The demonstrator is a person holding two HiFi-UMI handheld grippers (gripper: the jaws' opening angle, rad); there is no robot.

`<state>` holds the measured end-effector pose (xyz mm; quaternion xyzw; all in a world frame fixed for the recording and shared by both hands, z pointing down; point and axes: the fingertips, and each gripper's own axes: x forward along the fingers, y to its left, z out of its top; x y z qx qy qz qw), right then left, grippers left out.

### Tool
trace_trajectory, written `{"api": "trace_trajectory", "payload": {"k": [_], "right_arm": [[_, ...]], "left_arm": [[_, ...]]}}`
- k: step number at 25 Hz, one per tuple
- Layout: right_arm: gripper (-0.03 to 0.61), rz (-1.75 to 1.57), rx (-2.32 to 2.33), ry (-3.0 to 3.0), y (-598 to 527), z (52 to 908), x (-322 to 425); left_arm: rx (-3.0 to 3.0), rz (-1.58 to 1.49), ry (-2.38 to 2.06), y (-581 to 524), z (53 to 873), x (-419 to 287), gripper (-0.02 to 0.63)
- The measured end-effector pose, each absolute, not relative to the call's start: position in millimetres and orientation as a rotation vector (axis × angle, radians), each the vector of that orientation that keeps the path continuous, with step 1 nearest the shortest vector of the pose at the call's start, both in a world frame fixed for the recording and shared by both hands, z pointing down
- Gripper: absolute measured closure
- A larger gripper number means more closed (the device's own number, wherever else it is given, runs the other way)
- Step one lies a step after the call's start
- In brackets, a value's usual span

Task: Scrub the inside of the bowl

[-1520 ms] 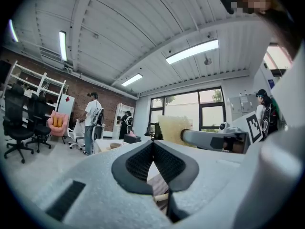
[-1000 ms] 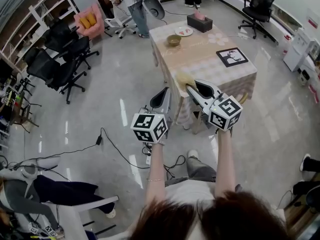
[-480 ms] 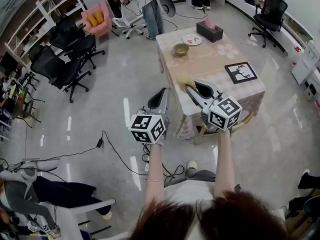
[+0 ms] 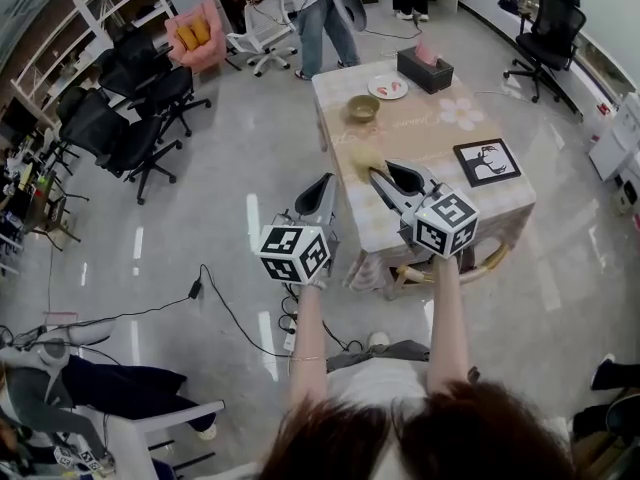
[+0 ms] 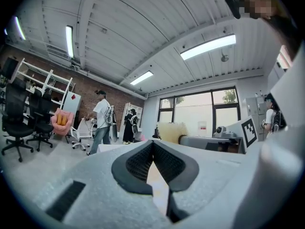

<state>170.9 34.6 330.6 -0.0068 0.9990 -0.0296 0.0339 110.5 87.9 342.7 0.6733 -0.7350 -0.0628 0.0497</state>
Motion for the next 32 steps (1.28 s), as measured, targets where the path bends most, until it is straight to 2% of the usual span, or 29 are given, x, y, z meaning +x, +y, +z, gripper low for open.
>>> {"api": "trace_trajectory", "payload": {"k": [15,32], "right_arm": [[0.5,-0.183,-0.053,3.053,5,344,153],[0.5,-0.158,-0.247,3.057,-62,350,75]], "left_arm": [[2.009,-0.134,-2.243,68,353,93,0.603],[2.152,-0.128,-2.093,-8,354,5,0.603]]}}
